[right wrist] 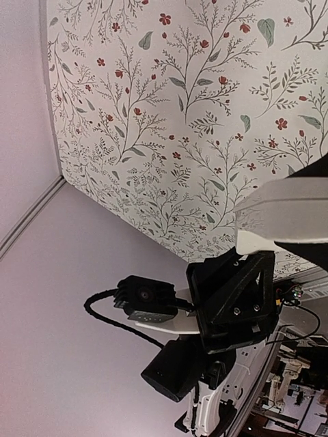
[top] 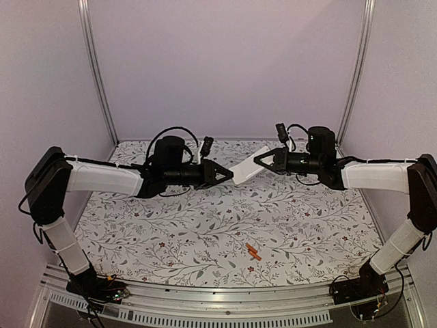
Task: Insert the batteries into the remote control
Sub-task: Remove the battery cover from the remote control.
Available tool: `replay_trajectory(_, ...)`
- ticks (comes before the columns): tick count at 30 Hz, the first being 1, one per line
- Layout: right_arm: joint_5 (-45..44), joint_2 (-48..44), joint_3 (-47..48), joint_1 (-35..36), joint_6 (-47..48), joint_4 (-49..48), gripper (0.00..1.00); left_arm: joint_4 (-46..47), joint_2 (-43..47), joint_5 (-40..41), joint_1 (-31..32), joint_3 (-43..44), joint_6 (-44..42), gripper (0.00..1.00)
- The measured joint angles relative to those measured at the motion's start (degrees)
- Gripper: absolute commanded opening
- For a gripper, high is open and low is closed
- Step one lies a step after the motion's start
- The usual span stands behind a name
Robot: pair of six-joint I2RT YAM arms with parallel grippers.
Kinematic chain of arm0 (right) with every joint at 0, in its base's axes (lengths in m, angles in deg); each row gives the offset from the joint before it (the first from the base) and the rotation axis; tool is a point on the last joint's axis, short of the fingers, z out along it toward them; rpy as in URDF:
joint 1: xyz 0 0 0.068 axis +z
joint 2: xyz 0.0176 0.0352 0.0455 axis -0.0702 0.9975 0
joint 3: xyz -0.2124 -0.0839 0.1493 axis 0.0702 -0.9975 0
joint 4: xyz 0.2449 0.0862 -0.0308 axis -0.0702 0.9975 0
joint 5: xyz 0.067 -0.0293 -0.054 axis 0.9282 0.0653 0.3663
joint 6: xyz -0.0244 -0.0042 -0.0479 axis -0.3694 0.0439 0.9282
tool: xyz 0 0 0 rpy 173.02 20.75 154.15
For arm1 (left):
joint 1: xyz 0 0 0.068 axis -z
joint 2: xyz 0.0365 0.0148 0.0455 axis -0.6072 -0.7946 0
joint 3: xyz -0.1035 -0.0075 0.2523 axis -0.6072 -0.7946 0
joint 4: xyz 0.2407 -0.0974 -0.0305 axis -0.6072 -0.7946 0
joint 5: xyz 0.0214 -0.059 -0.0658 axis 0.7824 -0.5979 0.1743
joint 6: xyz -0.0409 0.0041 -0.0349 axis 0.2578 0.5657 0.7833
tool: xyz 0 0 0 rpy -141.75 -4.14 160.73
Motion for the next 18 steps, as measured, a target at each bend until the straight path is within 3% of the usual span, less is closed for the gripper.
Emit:
replay_trajectory(12, -0.13, 0.00, 0.00, -0.22, -0.46, -0.37, 0.00, 5.33, -0.24, -2.05, -0.04, -0.02, 2.38, 0.00)
replay_trajectory(18, 0.50, 0.00, 0.02, -0.96, -1.33, -0.81, 0.00, 10.27, -0.17, -3.39, -0.04, -1.84, 3.80, 0.00)
